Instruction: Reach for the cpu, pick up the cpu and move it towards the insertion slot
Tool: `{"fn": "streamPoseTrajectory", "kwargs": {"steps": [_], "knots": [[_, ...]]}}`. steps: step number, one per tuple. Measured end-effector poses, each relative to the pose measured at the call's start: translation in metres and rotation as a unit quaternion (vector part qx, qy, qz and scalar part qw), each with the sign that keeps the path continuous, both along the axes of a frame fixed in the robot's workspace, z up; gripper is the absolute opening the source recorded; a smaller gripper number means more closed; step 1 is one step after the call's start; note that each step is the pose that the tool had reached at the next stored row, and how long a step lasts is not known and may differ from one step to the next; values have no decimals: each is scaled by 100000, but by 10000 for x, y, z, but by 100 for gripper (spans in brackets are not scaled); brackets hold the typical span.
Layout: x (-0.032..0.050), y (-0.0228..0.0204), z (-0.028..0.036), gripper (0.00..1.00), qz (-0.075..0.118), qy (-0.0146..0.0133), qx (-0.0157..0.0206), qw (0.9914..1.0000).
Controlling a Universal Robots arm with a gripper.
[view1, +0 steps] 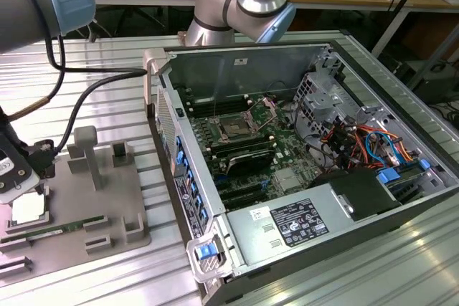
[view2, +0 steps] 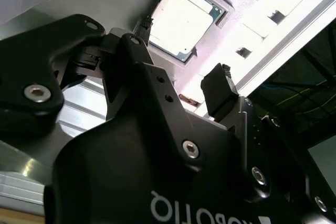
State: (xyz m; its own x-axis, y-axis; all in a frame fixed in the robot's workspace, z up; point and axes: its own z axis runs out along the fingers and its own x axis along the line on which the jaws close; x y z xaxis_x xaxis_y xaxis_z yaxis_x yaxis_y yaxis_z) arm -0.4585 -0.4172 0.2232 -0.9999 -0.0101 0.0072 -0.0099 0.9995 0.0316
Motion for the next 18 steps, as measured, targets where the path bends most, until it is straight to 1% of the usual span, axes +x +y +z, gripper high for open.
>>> {"fn": "streamPoseTrajectory", "kwargs": {"steps": [2,5,8,12,16,17,18], "knots": [[11,-8,-51,66,-8,6,-2,100000],[12,-17,-97,66,-3,7,-3,100000],[11,-30,-166,66,-7,10,-2,100000],[12,-34,-205,66,-2,4,-1,100000],[18,-34,-225,67,-2,67,-14,100000],[18,-34,-226,73,1,70,-16,100000],[19,-33,-242,80,-1,43,-2,100000]]}}
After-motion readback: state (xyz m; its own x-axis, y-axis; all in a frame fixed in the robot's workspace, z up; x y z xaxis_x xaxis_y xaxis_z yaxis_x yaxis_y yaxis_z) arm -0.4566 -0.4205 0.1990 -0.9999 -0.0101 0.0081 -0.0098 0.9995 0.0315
